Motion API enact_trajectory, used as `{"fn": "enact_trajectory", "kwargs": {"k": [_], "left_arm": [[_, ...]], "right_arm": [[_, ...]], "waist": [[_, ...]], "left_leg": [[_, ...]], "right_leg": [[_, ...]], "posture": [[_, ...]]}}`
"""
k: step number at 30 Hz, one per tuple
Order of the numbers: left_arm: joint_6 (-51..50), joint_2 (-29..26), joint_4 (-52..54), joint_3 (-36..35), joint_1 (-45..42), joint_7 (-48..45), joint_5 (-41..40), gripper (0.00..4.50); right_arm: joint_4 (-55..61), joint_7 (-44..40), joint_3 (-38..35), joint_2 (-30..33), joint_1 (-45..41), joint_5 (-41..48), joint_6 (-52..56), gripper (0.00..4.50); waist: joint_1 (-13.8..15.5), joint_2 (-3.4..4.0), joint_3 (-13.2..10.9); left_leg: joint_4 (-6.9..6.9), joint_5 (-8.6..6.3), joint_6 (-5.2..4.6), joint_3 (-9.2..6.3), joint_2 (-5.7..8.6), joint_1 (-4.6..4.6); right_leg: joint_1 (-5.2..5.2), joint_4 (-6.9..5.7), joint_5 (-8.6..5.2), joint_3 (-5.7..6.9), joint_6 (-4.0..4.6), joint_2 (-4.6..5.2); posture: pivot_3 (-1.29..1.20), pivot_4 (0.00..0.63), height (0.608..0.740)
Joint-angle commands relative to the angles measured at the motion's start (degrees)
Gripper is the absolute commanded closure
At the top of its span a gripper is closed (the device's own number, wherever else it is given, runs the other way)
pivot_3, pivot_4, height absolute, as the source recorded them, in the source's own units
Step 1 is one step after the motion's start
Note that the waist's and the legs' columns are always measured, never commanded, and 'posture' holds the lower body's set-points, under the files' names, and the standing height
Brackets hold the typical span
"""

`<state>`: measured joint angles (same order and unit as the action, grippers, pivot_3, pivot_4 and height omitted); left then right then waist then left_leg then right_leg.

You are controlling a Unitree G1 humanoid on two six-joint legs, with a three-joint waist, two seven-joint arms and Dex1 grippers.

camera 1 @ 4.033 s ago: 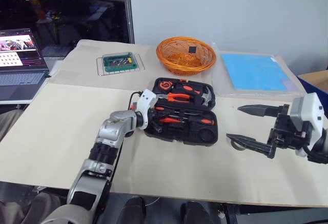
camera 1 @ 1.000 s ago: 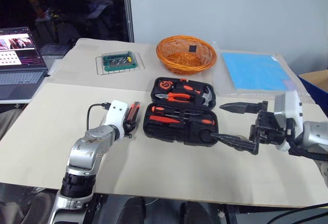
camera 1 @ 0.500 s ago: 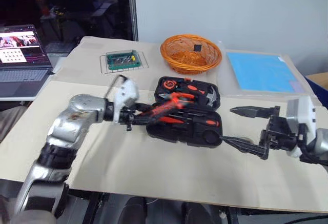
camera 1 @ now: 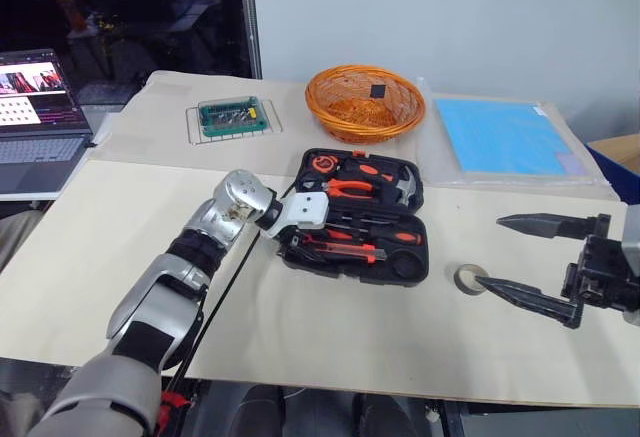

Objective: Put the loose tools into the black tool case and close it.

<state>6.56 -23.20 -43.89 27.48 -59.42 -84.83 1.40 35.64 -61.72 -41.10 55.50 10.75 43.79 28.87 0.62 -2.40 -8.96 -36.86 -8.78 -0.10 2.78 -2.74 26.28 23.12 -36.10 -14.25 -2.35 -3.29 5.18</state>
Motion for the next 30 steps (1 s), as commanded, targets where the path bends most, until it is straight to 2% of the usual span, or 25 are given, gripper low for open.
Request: {"fn": "enact_trajectory", "kwargs": {"k": [1, 7, 8, 11, 14, 16, 17, 20, 25, 30], "left_arm": [[3.1, 0.6, -2.5, -0.2, -2.0, -2.9, 1.3, 2.74], [5.3, 1.2, -5.4, -0.2, -2.7, -5.7, 2.6, 2.74], [4.7, 1.6, -5.5, -0.9, -3.0, -5.3, 2.3, 1.74], [0.7, 1.5, -4.2, -3.5, -4.0, -6.1, -0.8, 0.79], [-11.3, -1.9, 2.9, -5.1, -4.7, -7.7, -10.8, 0.79], [-18.3, -2.8, 5.9, -8.0, -4.0, -7.7, -14.2, 1.35], [-23.3, -3.1, 8.3, -10.3, -2.8, -7.2, -16.3, 1.48], [-32.2, -3.7, 16.4, -14.0, 2.8, -2.5, -19.1, 2.56], [-37.1, -2.5, 31.6, -15.3, 15.4, 10.2, -17.7, 4.40], [-38.0, -0.7, 34.3, -12.1, 21.8, 21.3, -11.8, 4.40]], "right_arm": [[1.5, 0.7, -1.9, 0.1, 0.2, 0.5, 0.0, 0.00], [2.1, 1.4, -1.6, -0.1, 0.7, 0.5, -0.2, 0.00], [2.2, 1.5, -1.5, -0.1, 0.7, 0.6, -0.1, 0.00], [2.6, 1.8, -1.5, -0.1, 0.8, 0.9, 0.0, 0.00], [2.5, 1.8, -1.3, 0.0, 0.7, 1.1, 0.1, 0.00], [2.5, 1.9, -0.9, 0.0, 0.5, 1.0, -0.1, 0.00], [2.5, 2.3, -0.3, -0.2, 0.1, 0.9, -0.2, 0.00], [2.8, 3.2, 1.0, -0.6, -0.4, 1.0, -0.2, 0.00], [2.9, 3.9, 2.3, -0.6, -1.0, 1.0, -0.1, 0.00], [2.8, 4.2, 3.4, -0.5, -1.9, 1.0, 0.0, 0.00]], "waist": [[0.0, 0.00, 0.0], [0.0, 0.00, 0.0], [0.0, 0.00, 0.0], [0.0, 0.00, 0.0], [-0.2, -0.01, 0.0], [-0.3, 0.01, 0.0], [-0.3, 0.02, 0.0], [-0.4, 0.06, 0.0], [-0.5, 0.08, 0.0], [0.1, 0.08, 0.0]], "left_leg": [[-0.02, 0.00, 0.00, 0.00, 0.00, 0.00], [-0.01, -0.01, -0.01, 0.00, 0.00, 0.00], [-0.01, -0.01, -0.01, -0.01, 0.00, 0.01], [-0.01, -0.01, -0.01, -0.01, 0.01, 0.02], [-0.01, -0.01, -0.01, -0.01, 0.00, 0.03], [-0.02, -0.01, -0.01, -0.05, -0.02, 0.02], [-0.02, -0.01, -0.01, -0.05, -0.02, 0.02], [-0.04, -0.01, -0.01, -0.05, -0.02, -0.02], [-0.04, 0.00, -0.01, -0.06, -0.02, -0.10], [-0.17, 0.01, -0.01, -0.11, -0.01, -0.12]], "right_leg": [[0.00, 0.00, 0.01, 0.00, -0.01, 0.00], [0.00, 0.01, -0.01, 0.00, -0.02, 0.00], [0.00, 0.01, -0.02, 0.00, -0.02, 0.00], [0.00, 0.02, -0.02, -0.01, -0.03, 0.00], [0.04, -0.06, -0.02, -0.01, -0.03, -0.01], [0.04, -0.09, -0.02, 0.00, -0.03, -0.02], [0.04, -0.10, -0.02, 0.00, -0.03, -0.02], [-0.01, -0.10, -0.02, 0.00, -0.03, -0.01], [-0.06, -0.14, -0.02, -0.01, -0.03, -0.01], [-0.10, -0.22, 0.00, 0.01, -0.03, -0.02]], "posture": [[0.00, 0.150, 0.740], [0.00, 0.150, 0.740], [0.00, 0.150, 0.740], [0.00, 0.150, 0.740], [0.00, 0.150, 0.740], [0.00, 0.150, 0.740], [0.00, 0.150, 0.740], [0.00, 0.150, 0.740], [0.00, 0.150, 0.740], [0.00, 0.150, 0.740]]}}
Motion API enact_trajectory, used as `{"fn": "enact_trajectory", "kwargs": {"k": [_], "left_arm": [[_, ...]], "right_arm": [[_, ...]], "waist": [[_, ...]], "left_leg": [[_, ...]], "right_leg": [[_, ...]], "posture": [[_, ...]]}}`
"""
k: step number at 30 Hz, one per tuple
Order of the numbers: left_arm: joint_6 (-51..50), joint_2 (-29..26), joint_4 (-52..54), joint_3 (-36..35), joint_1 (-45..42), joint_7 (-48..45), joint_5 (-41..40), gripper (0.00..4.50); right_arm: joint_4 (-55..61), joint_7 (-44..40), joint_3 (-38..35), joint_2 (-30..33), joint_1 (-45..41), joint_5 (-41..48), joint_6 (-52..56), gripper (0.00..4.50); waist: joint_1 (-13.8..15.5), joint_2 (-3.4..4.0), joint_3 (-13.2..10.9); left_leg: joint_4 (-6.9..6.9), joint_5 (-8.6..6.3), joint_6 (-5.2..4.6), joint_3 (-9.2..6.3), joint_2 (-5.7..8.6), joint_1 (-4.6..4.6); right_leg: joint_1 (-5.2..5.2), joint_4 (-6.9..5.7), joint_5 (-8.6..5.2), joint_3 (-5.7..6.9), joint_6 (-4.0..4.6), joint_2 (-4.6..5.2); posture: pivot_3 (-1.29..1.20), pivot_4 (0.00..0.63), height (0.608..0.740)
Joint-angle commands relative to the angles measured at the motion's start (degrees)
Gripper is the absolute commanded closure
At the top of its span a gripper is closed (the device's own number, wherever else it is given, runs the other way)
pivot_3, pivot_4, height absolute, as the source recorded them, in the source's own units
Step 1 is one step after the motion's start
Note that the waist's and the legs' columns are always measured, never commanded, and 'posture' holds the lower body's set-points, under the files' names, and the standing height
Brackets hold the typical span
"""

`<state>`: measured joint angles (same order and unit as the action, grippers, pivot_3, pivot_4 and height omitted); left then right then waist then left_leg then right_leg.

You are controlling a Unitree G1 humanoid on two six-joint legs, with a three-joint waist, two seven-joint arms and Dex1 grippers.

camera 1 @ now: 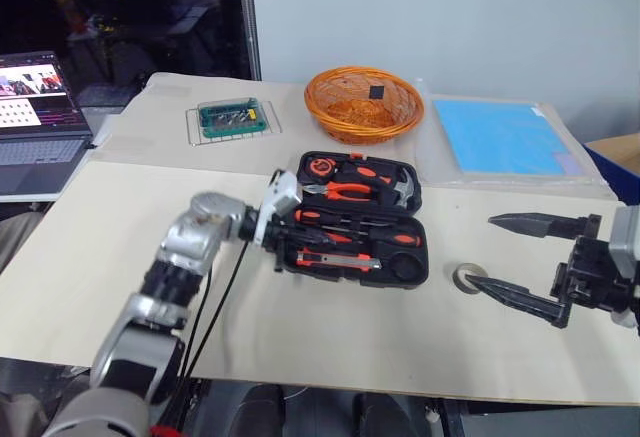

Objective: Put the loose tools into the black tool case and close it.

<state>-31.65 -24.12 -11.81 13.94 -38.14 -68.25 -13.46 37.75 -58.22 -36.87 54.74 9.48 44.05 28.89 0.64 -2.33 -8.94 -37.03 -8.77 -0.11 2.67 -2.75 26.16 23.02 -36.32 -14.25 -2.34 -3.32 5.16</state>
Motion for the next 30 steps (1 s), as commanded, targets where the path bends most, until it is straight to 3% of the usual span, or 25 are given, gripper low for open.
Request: {"fn": "enact_trajectory", "kwargs": {"k": [1, 3, 6, 10, 15, 19, 22, 25, 26, 30], "left_arm": [[-0.7, 0.1, 1.7, 3.1, 1.1, 5.6, 4.5, 4.40], [-0.6, -0.6, -0.1, 7.2, 2.3, 8.1, 9.0, 4.40], [-4.3, -0.4, 1.5, 8.6, 2.3, 8.4, 8.6, 4.40], [-14.3, 4.0, -0.7, 3.7, -0.6, 10.4, 2.4, 4.40], [-19.4, 6.7, -0.4, -0.1, -2.7, 10.7, -2.1, 4.40], [-12.1, 8.0, 8.2, -5.8, -1.4, 7.7, -8.5, 4.40], [-8.9, 6.9, 15.0, -6.1, 0.5, 6.6, -10.3, 4.40], [-11.7, 4.1, 19.9, -8.5, 0.3, 4.5, -15.0, 3.72], [-12.1, 2.9, 21.2, -9.0, 0.2, 3.8, -16.3, 3.30], [-8.1, -4.1, 26.7, -6.7, 1.7, -3.0, -17.0, 1.97]], "right_arm": [[0.8, 0.7, -0.7, 0.2, -0.5, 0.8, 0.1, 0.00], [1.4, 0.8, -1.3, 0.2, 0.3, 1.0, 0.8, 0.00], [2.2, 0.7, -3.3, 0.7, 2.9, 1.5, 3.2, 0.00], [4.1, 1.9, -6.2, -0.1, 7.2, 1.9, 6.4, 0.00], [5.7, 6.7, -9.8, -2.5, 9.1, 3.6, 9.2, 0.00], [7.7, 11.3, -8.6, -3.8, 12.1, -3.4, 9.1, 0.00], [8.6, 12.4, -7.1, -4.4, 13.6, -6.1, 8.0, 0.00], [7.7, 15.3, -2.3, 0.1, 11.8, -8.3, 13.5, 0.00], [6.6, 15.9, 0.0, 1.4, 10.0, -8.4, 14.9, 0.00], [1.9, 15.7, 9.2, 5.2, 4.3, -10.2, 16.5, 1.02]], "waist": [[0.1, 0.00, 0.0], [0.3, 0.05, 0.0], [0.3, 0.04, 0.3], [0.3, 0.15, 0.5], [-0.2, 0.19, 0.5], [-0.2, 0.20, 0.5], [-0.1, 0.20, 0.5], [-0.3, 0.22, 0.5], [-0.5, 0.21, 0.5], [-0.8, 0.18, 0.4]], "left_leg": [[0.00, 0.00, 0.00, 0.00, 0.00, -0.01], [0.00, 0.01, 0.00, -0.01, 0.02, -0.11], [0.11, -0.03, 0.04, 0.02, 0.03, -0.96], [0.11, -0.16, 0.25, 0.05, 0.01, -1.02], [0.11, -0.15, 0.24, 0.05, 0.01, -1.01], [0.12, -0.01, 0.02, 0.04, 0.00, -0.86], [0.14, 0.00, -0.02, 0.09, 0.00, -0.70], [0.21, -0.03, -0.05, 0.09, 0.06, -0.66], [0.22, -0.03, -0.05, 0.10, 0.06, -0.67], [0.21, -0.03, -0.05, 0.09, 0.02, -0.73]], "right_leg": [[0.00, 0.00, 0.00, 0.00, 0.00, 0.00], [-0.15, 0.03, 0.00, 0.01, 0.00, 0.01], [-0.86, 0.32, -0.40, 0.04, 0.20, 0.08], [-0.89, 0.30, -0.45, 0.04, 0.11, 0.13], [-0.88, 0.23, -0.37, 0.02, 0.16, 0.11], [-0.81, 0.21, -0.35, -0.01, 0.16, 0.09], [-0.70, 0.25, -0.20, -0.05, 0.47, 0.10], [-0.70, 0.28, -0.28, -0.11, 0.39, 0.10], [-0.70, 0.28, -0.28, -0.12, 0.40, 0.09], [-0.72, 0.30, -0.28, -0.09, 0.46, 0.08]], "posture": [[0.00, 0.150, 0.740], [0.00, 0.150, 0.740], [0.00, 0.150, 0.740], [0.00, 0.150, 0.740], [0.00, 0.150, 0.740], [0.00, 0.150, 0.740], [0.00, 0.150, 0.740], [0.00, 0.150, 0.740], [0.00, 0.150, 0.740], [0.00, 0.150, 0.740]]}}
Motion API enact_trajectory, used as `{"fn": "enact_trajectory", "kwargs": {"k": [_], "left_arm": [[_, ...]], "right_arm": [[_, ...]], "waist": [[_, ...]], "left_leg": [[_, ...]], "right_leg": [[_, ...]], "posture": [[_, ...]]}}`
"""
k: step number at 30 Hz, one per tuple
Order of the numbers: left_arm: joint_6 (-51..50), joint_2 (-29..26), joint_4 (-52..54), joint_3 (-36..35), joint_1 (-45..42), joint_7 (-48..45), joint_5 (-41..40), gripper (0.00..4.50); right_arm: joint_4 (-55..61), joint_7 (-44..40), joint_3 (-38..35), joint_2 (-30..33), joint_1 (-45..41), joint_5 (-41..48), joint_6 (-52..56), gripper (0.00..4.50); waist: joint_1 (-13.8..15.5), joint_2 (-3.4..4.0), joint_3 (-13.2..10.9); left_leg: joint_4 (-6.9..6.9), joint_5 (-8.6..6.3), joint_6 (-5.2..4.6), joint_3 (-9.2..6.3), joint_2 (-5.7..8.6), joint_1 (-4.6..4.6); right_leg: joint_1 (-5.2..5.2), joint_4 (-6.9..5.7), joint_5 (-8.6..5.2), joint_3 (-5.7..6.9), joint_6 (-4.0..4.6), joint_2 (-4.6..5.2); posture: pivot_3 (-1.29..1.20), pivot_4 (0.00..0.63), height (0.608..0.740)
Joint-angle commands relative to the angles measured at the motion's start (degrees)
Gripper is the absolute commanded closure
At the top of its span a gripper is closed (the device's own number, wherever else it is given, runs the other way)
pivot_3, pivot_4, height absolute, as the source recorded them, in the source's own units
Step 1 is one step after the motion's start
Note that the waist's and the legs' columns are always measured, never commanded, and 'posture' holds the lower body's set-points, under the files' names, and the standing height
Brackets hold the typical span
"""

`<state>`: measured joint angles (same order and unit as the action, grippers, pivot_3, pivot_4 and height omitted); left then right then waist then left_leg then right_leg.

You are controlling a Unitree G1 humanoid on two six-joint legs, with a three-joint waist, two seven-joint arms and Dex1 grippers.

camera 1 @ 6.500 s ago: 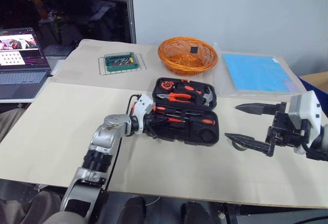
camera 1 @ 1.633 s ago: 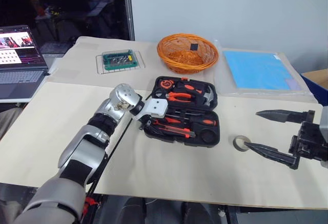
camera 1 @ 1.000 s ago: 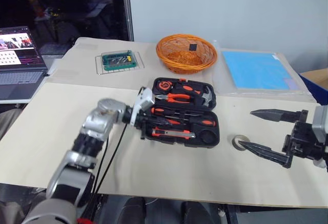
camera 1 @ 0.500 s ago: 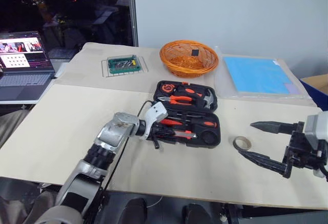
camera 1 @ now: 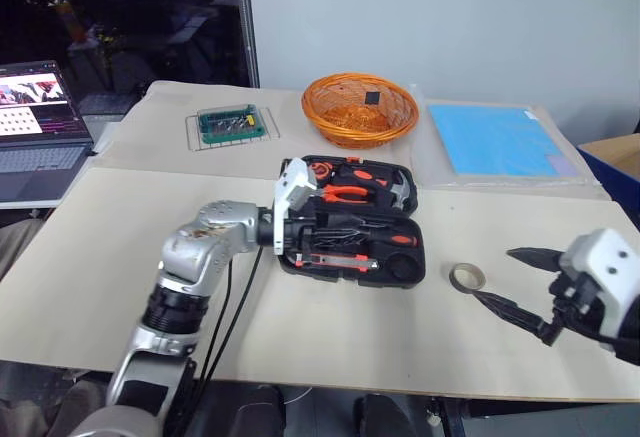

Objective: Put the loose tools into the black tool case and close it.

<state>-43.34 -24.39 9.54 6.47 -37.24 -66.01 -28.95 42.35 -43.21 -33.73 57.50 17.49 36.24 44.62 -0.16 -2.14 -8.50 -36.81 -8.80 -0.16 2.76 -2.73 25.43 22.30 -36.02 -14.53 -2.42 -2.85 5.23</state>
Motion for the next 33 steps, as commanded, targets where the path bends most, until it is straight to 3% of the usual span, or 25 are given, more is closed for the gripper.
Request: {"fn": "enact_trajectory", "kwargs": {"k": [1, 3, 11, 14, 18, 21, 33], "left_arm": [[3.6, -5.2, 6.2, 0.9, 1.0, -6.4, -2.2, 1.59], [4.4, -6.7, 8.1, 1.7, 1.1, -7.5, -2.7, 0.98], [5.4, -8.4, 11.9, 2.1, 2.8, -5.8, -3.8, 0.98], [5.5, -8.6, 12.7, 1.6, 3.7, -4.4, -3.9, 0.86], [6.7, -9.1, 12.3, 1.1, 4.9, -3.7, -3.5, 0.86], [7.3, -9.6, 12.2, 0.9, 5.6, -3.3, -3.6, 0.86], [8.4, -11.2, 9.4, -0.1, 6.7, -3.0, -3.9, 0.86]], "right_arm": [[-4.3, 1.7, 9.3, 3.1, -5.7, -4.3, 0.9, 1.38], [-7.3, 1.0, 12.8, 4.4, -7.4, -6.3, 0.6, 1.40], [-17.2, 0.9, 25.9, 6.5, -17.6, -12.5, 3.0, 1.40], [-20.9, 0.1, 30.7, 6.6, -21.5, -15.0, 3.6, 2.05], [-23.0, -1.1, 33.0, 6.0, -23.3, -16.5, 2.4, 3.28], [-23.5, -1.8, 33.6, 6.2, -23.5, -17.2, 1.8, 4.48], [-15.0, -6.7, 26.6, 6.6, -25.4, -11.9, 4.5, 4.48]], "waist": [[0.0, 0.01, 0.0], [0.0, 0.00, 0.0], [0.6, 0.01, 0.0], [0.6, 0.02, 0.0], [0.7, 0.03, 0.0], [0.6, 0.04, -0.1], [0.7, 0.09, -0.1]], "left_leg": [[0.00, 0.00, 0.01, 0.02, 0.00, -0.03], [0.00, -0.01, 0.01, 0.06, -0.01, -0.03], [0.01, -0.01, -0.02, 0.09, 0.00, 0.19], [0.01, -0.01, -0.03, 0.08, -0.01, 0.18], [0.01, -0.01, -0.03, 0.08, 0.00, 0.17], [0.01, -0.01, -0.03, 0.10, -0.01, 0.18], [0.01, -0.01, -0.02, 0.10, -0.03, 0.17]], "right_leg": [[-0.01, 0.00, -0.01, 0.00, 0.00, 0.01], [0.00, 0.05, 0.00, 0.00, 0.02, 0.04], [0.13, 0.18, -0.01, -0.01, 0.00, 0.03], [0.14, 0.15, -0.01, -0.01, 0.00, 0.01], [0.14, 0.13, -0.01, -0.01, -0.01, 0.01], [0.15, 0.13, -0.01, -0.02, -0.01, 0.01], [0.16, 0.11, -0.08, -0.01, -0.14, -0.01]], "posture": [[0.00, 0.150, 0.740], [0.00, 0.150, 0.740], [0.00, 0.150, 0.740], [0.00, 0.150, 0.740], [0.00, 0.150, 0.740], [0.00, 0.150, 0.740], [0.00, 0.150, 0.740]]}}
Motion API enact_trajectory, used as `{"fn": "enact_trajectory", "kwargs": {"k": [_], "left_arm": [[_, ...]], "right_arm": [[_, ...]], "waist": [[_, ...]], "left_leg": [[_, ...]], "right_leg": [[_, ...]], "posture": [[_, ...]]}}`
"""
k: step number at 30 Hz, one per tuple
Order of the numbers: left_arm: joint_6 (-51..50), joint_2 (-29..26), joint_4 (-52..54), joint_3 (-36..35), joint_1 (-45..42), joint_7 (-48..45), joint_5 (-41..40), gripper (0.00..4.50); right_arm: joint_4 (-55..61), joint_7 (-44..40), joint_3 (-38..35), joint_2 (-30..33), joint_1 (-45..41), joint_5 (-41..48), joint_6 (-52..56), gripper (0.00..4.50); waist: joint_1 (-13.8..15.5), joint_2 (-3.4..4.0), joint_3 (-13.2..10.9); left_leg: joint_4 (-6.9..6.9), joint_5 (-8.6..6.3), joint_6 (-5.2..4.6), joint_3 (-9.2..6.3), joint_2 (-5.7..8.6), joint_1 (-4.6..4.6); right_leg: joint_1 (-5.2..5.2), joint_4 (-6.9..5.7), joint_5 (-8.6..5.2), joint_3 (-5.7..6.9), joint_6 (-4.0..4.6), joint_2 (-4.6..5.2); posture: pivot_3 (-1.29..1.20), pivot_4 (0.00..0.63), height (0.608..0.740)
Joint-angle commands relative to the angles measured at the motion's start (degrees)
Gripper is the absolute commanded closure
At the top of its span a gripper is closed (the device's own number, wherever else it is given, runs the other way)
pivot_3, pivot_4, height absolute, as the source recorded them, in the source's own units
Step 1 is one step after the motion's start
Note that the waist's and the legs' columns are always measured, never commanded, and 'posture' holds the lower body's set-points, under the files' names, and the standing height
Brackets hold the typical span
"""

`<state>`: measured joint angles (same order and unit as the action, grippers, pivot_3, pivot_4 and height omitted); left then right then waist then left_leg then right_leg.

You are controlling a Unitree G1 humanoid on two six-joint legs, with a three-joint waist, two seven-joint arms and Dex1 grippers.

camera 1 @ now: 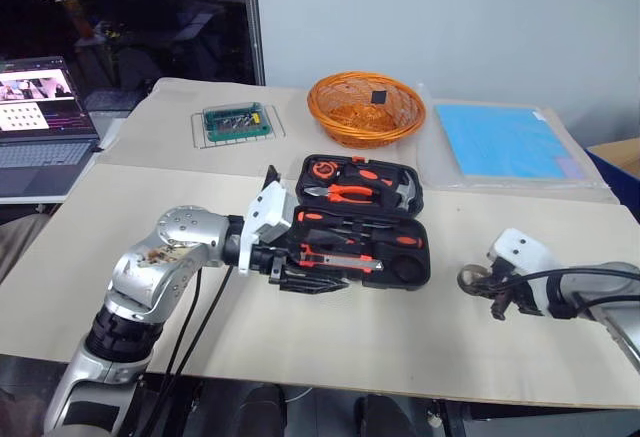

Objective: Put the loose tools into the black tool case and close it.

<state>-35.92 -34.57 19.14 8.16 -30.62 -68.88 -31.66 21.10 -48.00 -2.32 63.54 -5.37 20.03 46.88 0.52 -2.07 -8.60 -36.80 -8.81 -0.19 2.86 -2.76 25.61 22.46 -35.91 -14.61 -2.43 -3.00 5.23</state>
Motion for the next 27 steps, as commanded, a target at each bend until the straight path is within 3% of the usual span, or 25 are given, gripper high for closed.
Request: {"fn": "enact_trajectory", "kwargs": {"k": [1, 6, 12, 20, 27], "left_arm": [[0.6, -1.4, -0.1, -2.4, 0.4, -0.2, -1.6, 0.86], [-0.7, -3.6, 1.7, -4.4, 2.8, -0.1, -3.7, 0.86], [-2.0, -6.3, 6.5, -7.0, 9.1, 1.6, -6.4, 0.86], [-3.0, -7.2, 9.1, -8.7, 11.3, 6.1, -7.7, 0.86], [-3.0, -7.8, 10.2, -9.1, 12.2, 8.5, -7.8, 0.86]], "right_arm": [[8.2, -2.2, -4.4, 0.2, -4.4, 5.8, 3.5, 4.48], [10.5, -2.5, 1.7, -1.5, -12.9, 7.4, 6.5, 4.48], [6.5, -5.1, 14.9, -5.7, -22.8, 3.1, 6.0, 4.48], [3.9, -8.3, 21.5, -5.7, -25.6, -0.3, 5.7, 4.48], [0.1, -10.7, 24.3, -4.8, -26.0, -4.2, 3.6, 4.48]], "waist": [[-0.1, 0.03, 0.0], [-0.8, -0.06, -0.2], [-1.2, -0.07, -0.2], [-0.4, -0.07, -0.2], [-0.4, -0.07, -0.2]], "left_leg": [[0.00, 0.00, 0.00, 0.01, 0.00, 0.00], [0.01, 0.00, 0.01, 0.05, -0.11, -0.06], [0.05, -0.01, 0.01, 0.17, -0.09, 0.09], [0.02, 0.01, 0.00, 0.15, -0.07, 0.55], [0.01, 0.01, 0.00, 0.14, -0.08, 0.49]], "right_leg": [[0.01, -0.01, 0.00, 0.00, 0.00, 0.01], [0.07, -0.05, -0.01, 0.02, -0.02, -0.03], [0.27, -0.05, 0.12, -0.03, 0.19, 0.07], [0.76, -0.17, 0.32, -0.02, -0.15, 0.03], [0.69, -0.17, 0.14, 0.01, 0.19, 0.01]], "posture": [[0.00, 0.150, 0.740], [0.00, 0.150, 0.740], [0.00, 0.150, 0.740], [0.00, 0.150, 0.740], [0.00, 0.150, 0.740]]}}
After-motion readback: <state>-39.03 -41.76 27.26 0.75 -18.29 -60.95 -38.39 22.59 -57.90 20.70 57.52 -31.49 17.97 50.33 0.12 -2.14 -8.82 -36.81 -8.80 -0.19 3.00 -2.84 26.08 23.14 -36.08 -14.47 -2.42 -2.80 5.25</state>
